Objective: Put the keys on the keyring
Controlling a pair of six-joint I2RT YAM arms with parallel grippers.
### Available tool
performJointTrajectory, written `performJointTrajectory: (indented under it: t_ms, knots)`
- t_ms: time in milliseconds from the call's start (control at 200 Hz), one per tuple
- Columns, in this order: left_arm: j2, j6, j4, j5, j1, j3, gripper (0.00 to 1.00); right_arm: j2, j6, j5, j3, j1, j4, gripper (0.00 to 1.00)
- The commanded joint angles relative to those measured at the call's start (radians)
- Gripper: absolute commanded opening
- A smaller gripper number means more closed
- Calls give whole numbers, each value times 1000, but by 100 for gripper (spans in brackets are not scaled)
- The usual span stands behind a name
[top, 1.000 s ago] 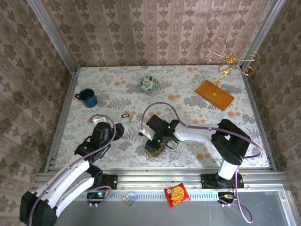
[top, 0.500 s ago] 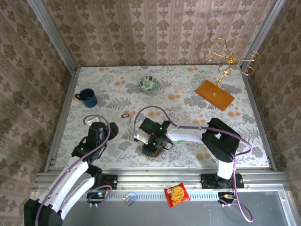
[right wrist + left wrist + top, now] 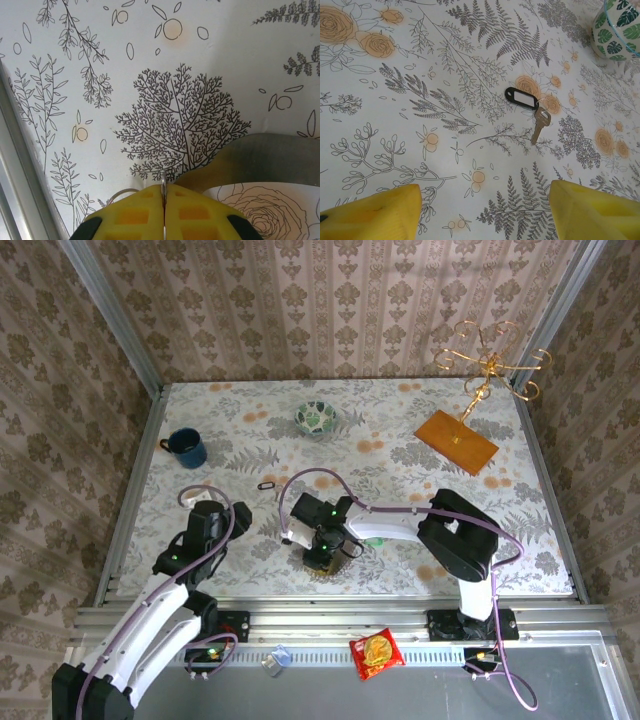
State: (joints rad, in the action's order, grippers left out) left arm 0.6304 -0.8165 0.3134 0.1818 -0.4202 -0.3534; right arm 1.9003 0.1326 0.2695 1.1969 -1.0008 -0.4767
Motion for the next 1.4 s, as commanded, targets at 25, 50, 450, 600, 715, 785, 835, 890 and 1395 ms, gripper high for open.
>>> performJointTrajectory:
  t_ms: [25, 50, 450, 600, 715, 785, 835, 890, 1395]
  knots:
    - [-11, -7, -5, -5, 9, 8, 68, 7, 9, -10, 21, -8, -24, 4]
    - [-12, -7, -5, -6, 9, 6, 68, 1, 9, -12, 19, -7, -21, 4]
    - [-27, 236, -110, -123, 6, -47, 65, -233, 6, -67, -59, 10, 95, 0]
    - [-36, 388, -182, -236, 4, -76, 62, -350, 5, -44, -97, 52, 148, 0]
    - [-40, 484, -254, -325, -1, -82, 58, -445, 32, 28, -142, 100, 213, 0]
    - [-41, 551, -295, -374, -11, -81, 56, -500, 60, 80, -180, 137, 264, 0]
    - [-41, 603, -318, -412, -24, -78, 54, -551, 86, 126, -209, 161, 304, 0]
    - [-41, 674, -346, -458, -30, -73, 53, -584, 113, 157, -239, 183, 345, 0]
    - [74, 1146, -401, -717, -240, -99, 38, -650, 271, 317, -296, 237, 374, 0]
